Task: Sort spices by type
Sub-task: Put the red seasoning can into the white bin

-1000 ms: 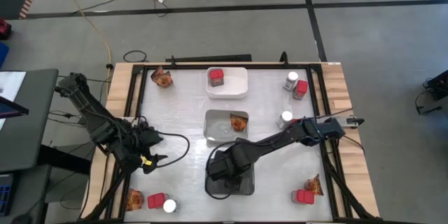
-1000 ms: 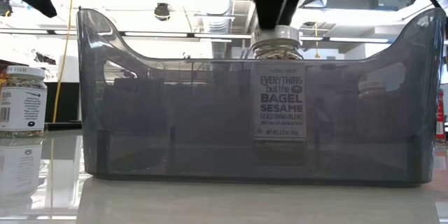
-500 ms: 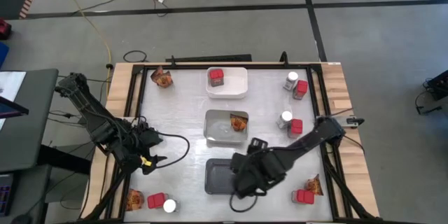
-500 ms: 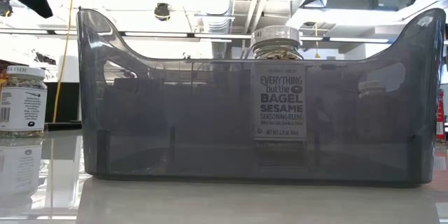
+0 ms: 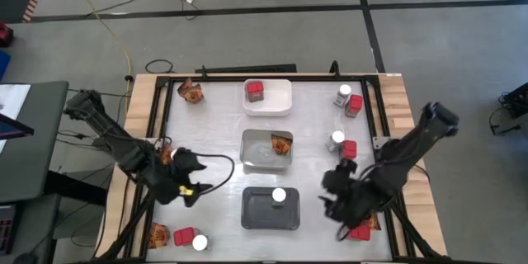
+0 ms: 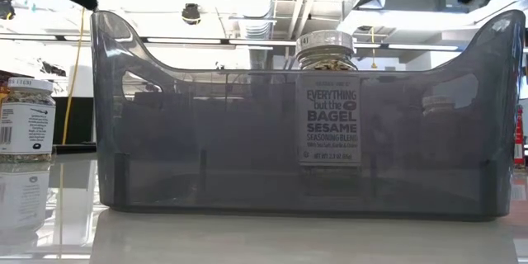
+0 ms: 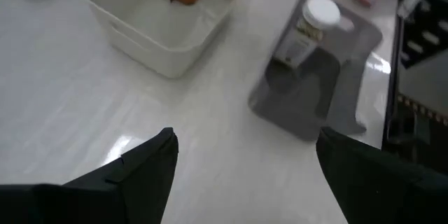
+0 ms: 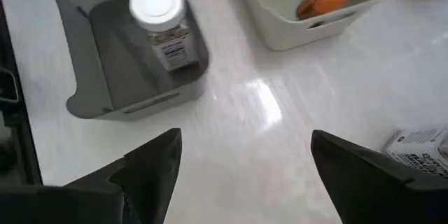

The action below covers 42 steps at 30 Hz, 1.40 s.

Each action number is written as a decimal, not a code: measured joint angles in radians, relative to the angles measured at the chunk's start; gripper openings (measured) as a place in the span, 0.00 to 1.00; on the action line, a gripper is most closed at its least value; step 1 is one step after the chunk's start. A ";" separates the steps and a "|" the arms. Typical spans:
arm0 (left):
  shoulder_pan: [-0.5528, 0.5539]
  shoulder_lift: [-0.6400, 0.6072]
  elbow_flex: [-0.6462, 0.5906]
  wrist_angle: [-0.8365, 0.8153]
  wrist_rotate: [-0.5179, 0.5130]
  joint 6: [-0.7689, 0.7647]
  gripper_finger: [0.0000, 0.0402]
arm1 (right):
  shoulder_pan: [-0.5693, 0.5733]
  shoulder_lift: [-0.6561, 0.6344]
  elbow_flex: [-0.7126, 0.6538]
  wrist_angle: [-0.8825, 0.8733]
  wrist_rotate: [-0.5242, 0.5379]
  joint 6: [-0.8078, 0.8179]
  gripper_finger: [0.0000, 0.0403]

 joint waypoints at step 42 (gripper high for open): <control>-0.339 0.546 0.624 -0.583 0.426 -0.370 0.81 | -0.059 -0.533 -0.439 0.214 0.099 -0.173 0.86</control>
